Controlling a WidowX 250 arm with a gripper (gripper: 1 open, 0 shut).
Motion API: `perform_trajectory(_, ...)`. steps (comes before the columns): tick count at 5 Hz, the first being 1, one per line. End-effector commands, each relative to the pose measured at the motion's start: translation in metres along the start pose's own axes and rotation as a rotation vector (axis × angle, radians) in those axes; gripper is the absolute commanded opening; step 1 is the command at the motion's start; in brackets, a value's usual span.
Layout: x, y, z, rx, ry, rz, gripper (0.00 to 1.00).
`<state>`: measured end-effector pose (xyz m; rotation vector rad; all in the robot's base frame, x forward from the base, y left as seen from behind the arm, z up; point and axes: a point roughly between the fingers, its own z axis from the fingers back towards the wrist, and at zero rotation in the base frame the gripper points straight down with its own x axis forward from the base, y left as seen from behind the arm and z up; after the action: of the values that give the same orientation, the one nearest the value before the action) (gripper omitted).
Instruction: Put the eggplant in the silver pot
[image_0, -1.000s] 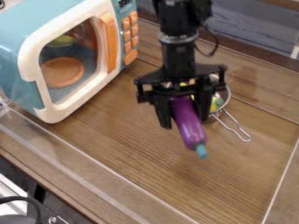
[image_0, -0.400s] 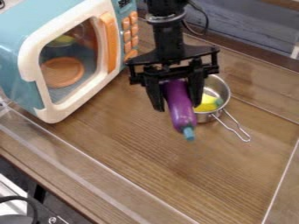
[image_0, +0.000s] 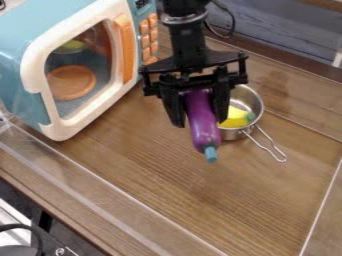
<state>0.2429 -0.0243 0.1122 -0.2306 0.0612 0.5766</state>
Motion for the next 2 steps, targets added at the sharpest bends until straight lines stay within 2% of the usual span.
perform_trajectory(1, -0.004, -0.001, 0.008, -0.029, -0.033, -0.022, 0.0)
perform_trajectory(2, -0.015, -0.003, 0.015, -0.031, -0.033, -0.023, 0.0)
